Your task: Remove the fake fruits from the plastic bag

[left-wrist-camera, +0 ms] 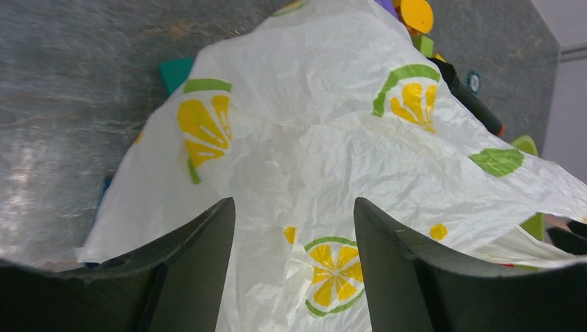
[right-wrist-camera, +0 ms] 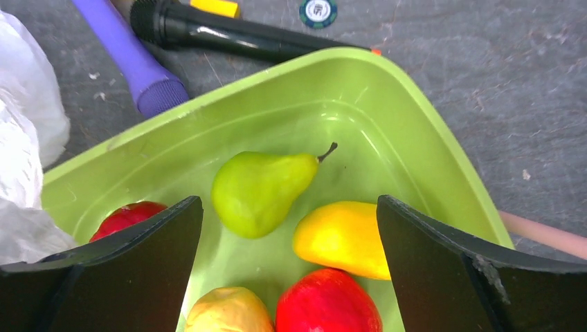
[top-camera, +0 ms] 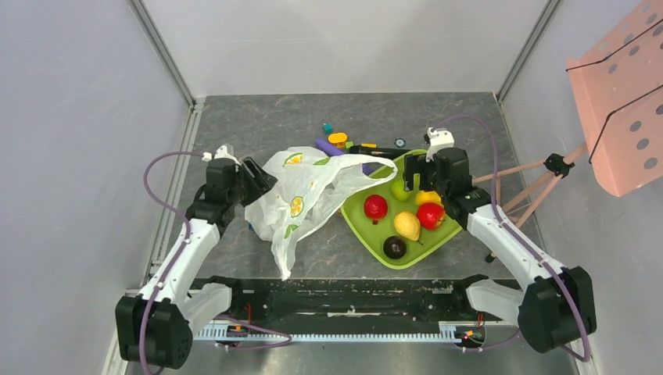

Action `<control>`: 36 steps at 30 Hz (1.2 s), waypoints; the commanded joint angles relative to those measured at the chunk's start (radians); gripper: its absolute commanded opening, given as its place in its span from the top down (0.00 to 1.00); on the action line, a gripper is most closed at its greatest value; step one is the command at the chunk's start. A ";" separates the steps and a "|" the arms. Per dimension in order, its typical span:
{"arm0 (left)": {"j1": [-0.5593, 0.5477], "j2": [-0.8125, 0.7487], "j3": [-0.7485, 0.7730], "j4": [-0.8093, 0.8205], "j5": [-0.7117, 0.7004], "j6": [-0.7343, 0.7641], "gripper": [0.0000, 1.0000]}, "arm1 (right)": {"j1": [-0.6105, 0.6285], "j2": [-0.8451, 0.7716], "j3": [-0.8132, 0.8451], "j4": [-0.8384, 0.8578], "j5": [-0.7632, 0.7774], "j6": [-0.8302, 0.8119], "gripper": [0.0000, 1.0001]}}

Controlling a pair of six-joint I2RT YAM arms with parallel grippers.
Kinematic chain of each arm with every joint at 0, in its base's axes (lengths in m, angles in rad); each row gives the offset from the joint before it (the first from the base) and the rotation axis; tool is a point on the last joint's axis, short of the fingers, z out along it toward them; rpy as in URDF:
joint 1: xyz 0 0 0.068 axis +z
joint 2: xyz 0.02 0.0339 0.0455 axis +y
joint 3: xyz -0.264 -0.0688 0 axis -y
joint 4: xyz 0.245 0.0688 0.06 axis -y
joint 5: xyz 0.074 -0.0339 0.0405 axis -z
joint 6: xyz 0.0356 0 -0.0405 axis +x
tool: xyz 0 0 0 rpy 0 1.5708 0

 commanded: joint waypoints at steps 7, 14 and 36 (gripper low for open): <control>-0.015 -0.050 0.202 -0.346 -0.267 0.146 0.28 | 0.001 -0.124 -0.003 -0.008 0.016 -0.005 0.02; -0.110 0.020 0.097 -0.295 -0.244 0.044 0.28 | 0.001 -0.160 -0.008 -0.020 0.016 -0.005 0.02; -0.301 -0.011 0.635 -0.290 -0.279 0.138 0.98 | 0.000 -0.396 0.038 -0.093 0.047 -0.008 0.02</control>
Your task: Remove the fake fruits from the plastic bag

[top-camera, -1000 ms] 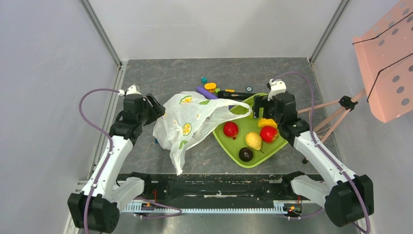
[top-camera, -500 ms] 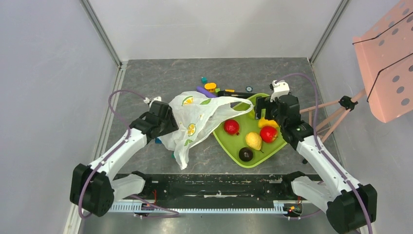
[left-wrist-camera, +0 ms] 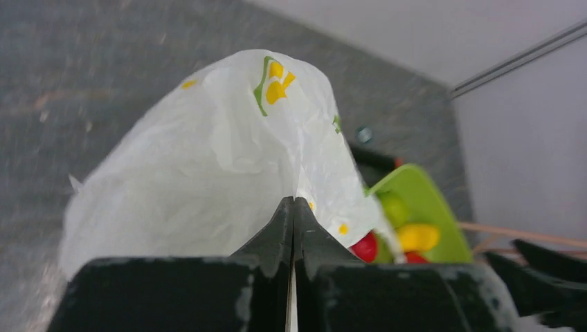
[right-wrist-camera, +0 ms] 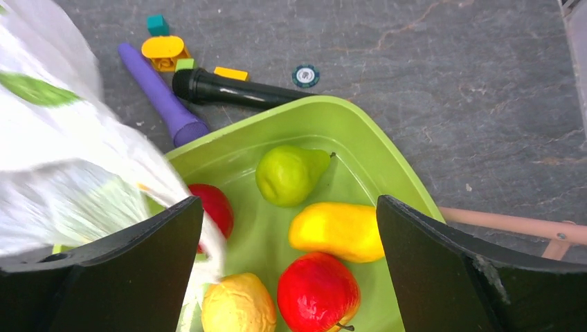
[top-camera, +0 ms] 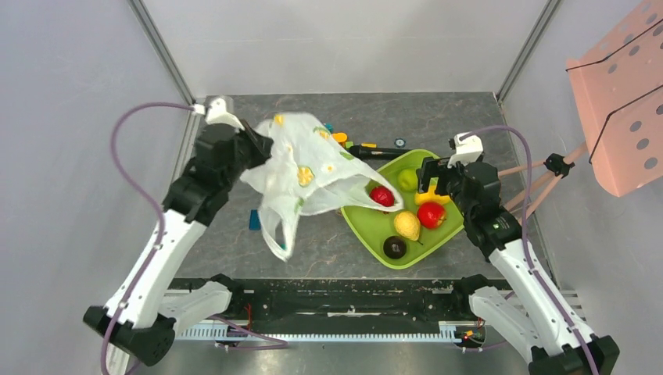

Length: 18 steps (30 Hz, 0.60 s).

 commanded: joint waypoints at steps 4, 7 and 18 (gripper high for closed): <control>-0.003 -0.033 0.182 0.011 0.103 0.060 0.98 | 0.001 -0.097 0.044 0.008 0.033 0.000 0.02; -0.004 -0.030 0.159 0.014 0.103 0.056 0.98 | 0.001 -0.104 0.053 -0.003 0.038 -0.001 0.02; -0.003 -0.005 0.230 -0.138 -0.106 0.141 0.00 | 0.000 -0.105 0.060 -0.031 0.037 -0.013 0.02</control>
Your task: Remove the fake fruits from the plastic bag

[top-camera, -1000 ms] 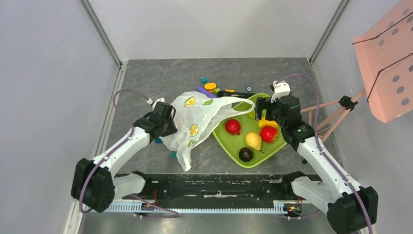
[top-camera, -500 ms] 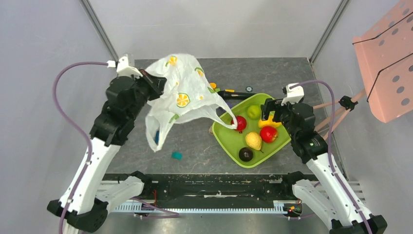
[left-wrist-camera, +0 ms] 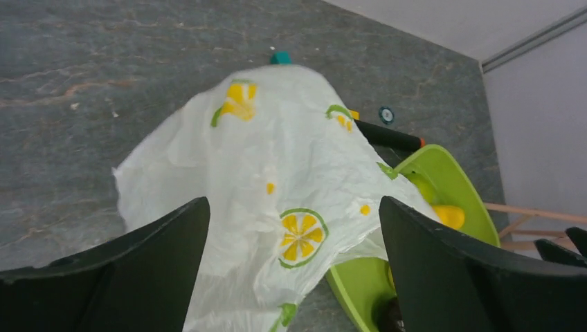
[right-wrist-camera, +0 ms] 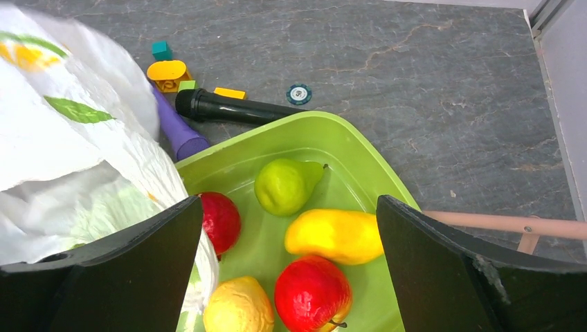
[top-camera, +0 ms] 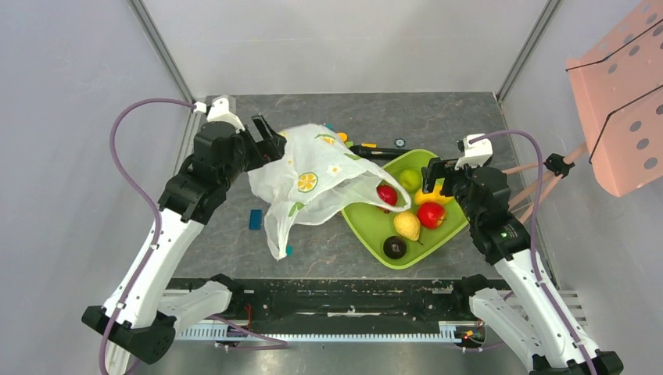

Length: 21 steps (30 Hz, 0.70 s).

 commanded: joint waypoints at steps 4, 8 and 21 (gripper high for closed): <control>-0.001 -0.013 0.130 -0.123 -0.248 0.156 0.00 | 0.000 -0.012 0.035 -0.007 0.012 -0.014 0.02; -0.001 -0.068 0.043 -0.093 -0.176 0.148 0.00 | 0.001 -0.010 0.015 -0.012 -0.004 -0.006 0.02; -0.003 -0.338 -0.351 -0.044 -0.044 0.086 0.00 | 0.001 -0.184 -0.217 -0.047 0.000 0.050 0.02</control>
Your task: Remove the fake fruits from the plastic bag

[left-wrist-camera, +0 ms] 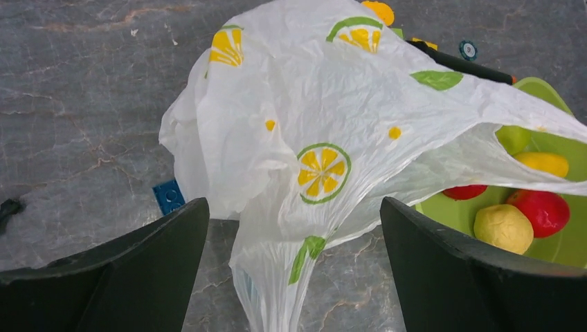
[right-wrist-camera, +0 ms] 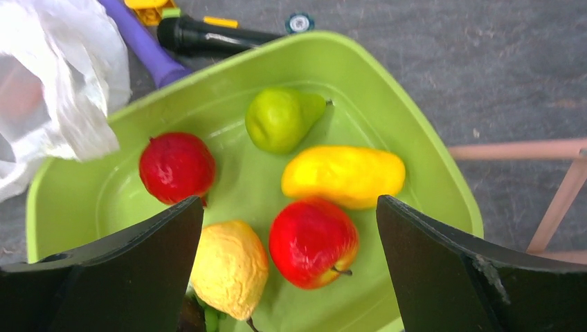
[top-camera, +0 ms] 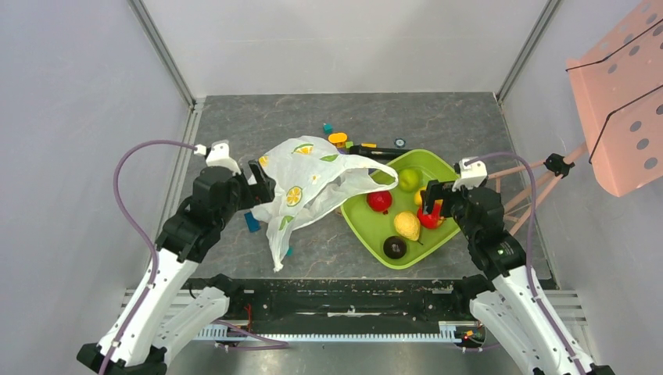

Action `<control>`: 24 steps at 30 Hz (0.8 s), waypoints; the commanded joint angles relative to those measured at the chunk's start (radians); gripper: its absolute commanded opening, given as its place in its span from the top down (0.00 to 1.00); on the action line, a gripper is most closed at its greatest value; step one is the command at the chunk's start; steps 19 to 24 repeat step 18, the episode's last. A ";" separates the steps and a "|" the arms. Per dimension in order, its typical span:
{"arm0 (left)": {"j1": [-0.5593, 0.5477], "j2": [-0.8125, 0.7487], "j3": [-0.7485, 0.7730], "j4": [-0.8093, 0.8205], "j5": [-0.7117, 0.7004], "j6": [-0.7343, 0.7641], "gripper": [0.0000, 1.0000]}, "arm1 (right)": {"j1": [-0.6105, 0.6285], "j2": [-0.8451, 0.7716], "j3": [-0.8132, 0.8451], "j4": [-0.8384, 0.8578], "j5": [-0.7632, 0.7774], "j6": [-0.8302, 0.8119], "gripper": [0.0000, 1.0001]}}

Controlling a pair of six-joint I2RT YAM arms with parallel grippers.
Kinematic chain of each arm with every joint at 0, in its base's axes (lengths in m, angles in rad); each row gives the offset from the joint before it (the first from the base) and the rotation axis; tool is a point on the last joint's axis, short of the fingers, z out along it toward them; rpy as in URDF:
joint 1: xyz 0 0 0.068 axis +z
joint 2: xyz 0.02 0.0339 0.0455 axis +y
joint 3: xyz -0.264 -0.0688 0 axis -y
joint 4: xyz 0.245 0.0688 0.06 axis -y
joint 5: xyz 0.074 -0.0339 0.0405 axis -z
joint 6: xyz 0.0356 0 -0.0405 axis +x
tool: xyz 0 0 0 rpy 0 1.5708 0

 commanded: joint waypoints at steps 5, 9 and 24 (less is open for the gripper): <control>-0.002 -0.150 -0.085 -0.029 0.012 0.007 0.00 | 0.001 -0.130 -0.121 -0.044 0.052 0.043 0.02; -0.002 -0.183 -0.108 -0.056 -0.021 0.026 0.00 | 0.001 -0.121 -0.122 -0.048 0.063 0.052 0.02; -0.003 -0.253 -0.144 -0.103 -0.072 0.064 0.00 | 0.001 -0.081 -0.122 -0.058 0.080 0.056 0.02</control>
